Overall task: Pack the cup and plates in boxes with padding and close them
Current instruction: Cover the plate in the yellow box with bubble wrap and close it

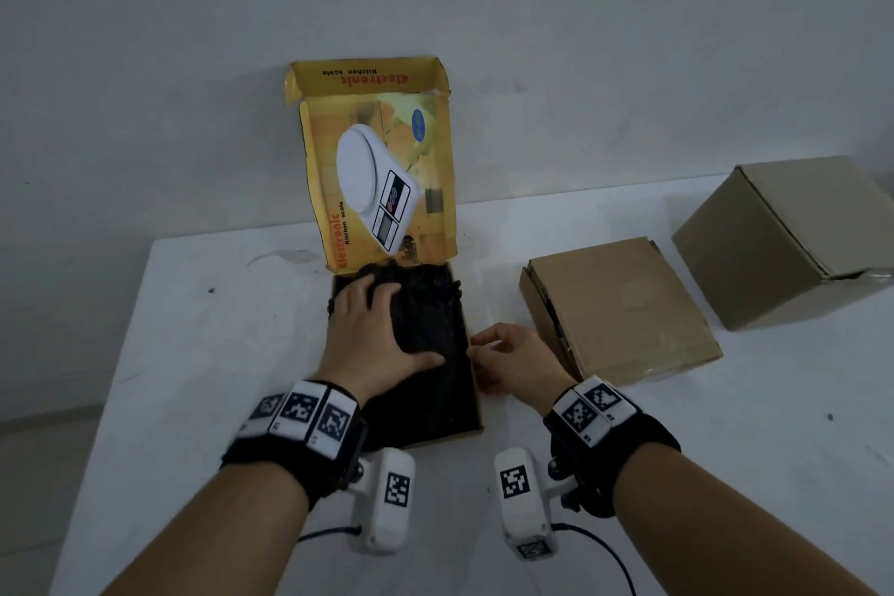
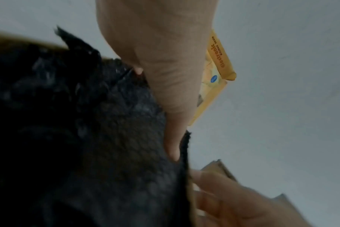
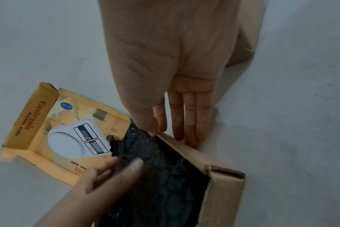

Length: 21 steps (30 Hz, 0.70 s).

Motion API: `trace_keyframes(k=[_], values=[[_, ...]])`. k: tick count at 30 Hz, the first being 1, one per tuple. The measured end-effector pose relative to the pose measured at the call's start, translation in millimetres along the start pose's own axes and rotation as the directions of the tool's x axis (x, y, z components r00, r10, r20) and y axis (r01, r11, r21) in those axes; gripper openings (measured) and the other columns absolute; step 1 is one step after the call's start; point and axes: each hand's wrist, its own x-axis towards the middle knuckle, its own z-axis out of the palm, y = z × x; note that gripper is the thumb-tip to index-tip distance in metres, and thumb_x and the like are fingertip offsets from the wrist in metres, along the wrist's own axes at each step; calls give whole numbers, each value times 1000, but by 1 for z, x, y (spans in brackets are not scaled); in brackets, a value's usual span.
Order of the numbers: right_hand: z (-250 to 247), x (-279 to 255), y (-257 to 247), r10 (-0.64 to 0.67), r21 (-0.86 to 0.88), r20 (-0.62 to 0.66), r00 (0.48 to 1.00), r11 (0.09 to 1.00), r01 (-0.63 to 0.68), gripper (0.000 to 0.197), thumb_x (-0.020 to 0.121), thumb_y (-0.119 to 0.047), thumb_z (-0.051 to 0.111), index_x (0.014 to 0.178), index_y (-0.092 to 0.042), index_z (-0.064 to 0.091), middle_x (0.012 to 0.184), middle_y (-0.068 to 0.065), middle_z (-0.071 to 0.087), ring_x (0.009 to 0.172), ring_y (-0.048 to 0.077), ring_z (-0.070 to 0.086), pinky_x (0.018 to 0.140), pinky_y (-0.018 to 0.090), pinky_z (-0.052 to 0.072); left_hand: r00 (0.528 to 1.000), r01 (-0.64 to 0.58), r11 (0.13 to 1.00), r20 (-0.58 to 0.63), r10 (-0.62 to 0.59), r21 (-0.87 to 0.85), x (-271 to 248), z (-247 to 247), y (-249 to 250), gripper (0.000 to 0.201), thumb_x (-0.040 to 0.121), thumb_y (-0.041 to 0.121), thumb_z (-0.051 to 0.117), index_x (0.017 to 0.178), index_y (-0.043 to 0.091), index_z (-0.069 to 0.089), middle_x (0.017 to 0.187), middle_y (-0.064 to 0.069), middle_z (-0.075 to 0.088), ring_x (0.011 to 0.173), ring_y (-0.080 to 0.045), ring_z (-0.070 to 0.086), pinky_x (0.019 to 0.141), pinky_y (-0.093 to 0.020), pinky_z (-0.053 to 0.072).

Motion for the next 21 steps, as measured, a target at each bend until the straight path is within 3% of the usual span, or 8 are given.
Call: trace_keyframes(k=[6, 10, 11, 13, 15, 16, 18, 21], values=[[-1, 0, 0, -22, -17, -7, 1000, 1000, 22, 11, 86, -18, 66, 79, -23, 59, 78, 7, 65, 71, 21, 63, 70, 32, 53, 992, 51, 999, 115, -50, -5, 12, 13, -10, 129, 49, 67, 79, 149, 27, 6, 156, -11, 4, 143, -32, 6, 117, -43, 11], [0, -3, -1, -26, -18, -17, 1000, 1000, 25, 9, 87, -17, 65, 80, -21, 59, 76, 6, 65, 68, 20, 63, 71, 35, 55, 970, 80, 990, 239, -50, -118, 15, 0, -7, 124, 54, 55, 83, 149, 29, 7, 155, -6, 4, 144, -29, 6, 118, -44, 14], [0, -4, -1, -27, -25, -17, 999, 999, 26, 8, 88, -17, 64, 82, -20, 59, 74, 5, 65, 66, 19, 62, 68, 33, 54, 983, 61, 976, 181, -23, -209, 12, -6, -7, 111, 61, 47, 81, 147, 28, 15, 153, -5, 12, 143, -27, 13, 117, -44, 18], [0, -6, -3, -31, -55, -10, 999, 998, 31, 5, 90, -18, 61, 86, -20, 59, 74, 5, 66, 64, 17, 62, 65, 32, 54, 996, -10, 938, -91, -22, -345, 2, -17, -15, 69, 77, 22, 71, 138, 25, 38, 140, -4, 36, 133, -23, 32, 111, -38, 30], [-1, -7, -5, -36, -94, -1, 999, 995, 36, 1, 91, -19, 59, 90, -19, 59, 80, 7, 67, 66, 18, 63, 69, 35, 56, 969, 32, 930, -216, -119, -367, -9, -26, -34, 56, 76, 5, 63, 127, 25, 47, 127, -3, 46, 121, -22, 42, 100, -35, 39], [-1, -8, -6, -41, -116, 3, 999, 992, 41, 2, 91, -20, 59, 93, -19, 59, 83, 8, 68, 68, 19, 64, 71, 36, 56, 971, 107, 914, -157, -181, -392, -13, -28, -46, 59, 75, 3, 63, 127, 23, 46, 125, -4, 46, 117, -24, 46, 95, -35, 42], [-1, -9, -8, -44, -150, 9, 999, 988, 45, 9, 90, -22, 61, 97, -17, 58, 85, 8, 68, 70, 20, 65, 73, 38, 57, 957, 289, 822, 119, -265, -491, -20, -28, -63, 72, 72, -2, 70, 133, 19, 38, 127, -10, 45, 107, -26, 54, 86, -37, 48], [2, -11, -10, -34, -167, 12, 999, 985, 36, 22, 83, -19, 70, 100, -15, 56, 86, 7, 69, 76, 25, 68, 66, 37, 59, 904, 409, 709, 363, -227, -575, -27, -24, -71, 84, 72, -8, 72, 138, 17, 28, 110, -7, 47, 86, -21, 58, 66, -31, 51]])
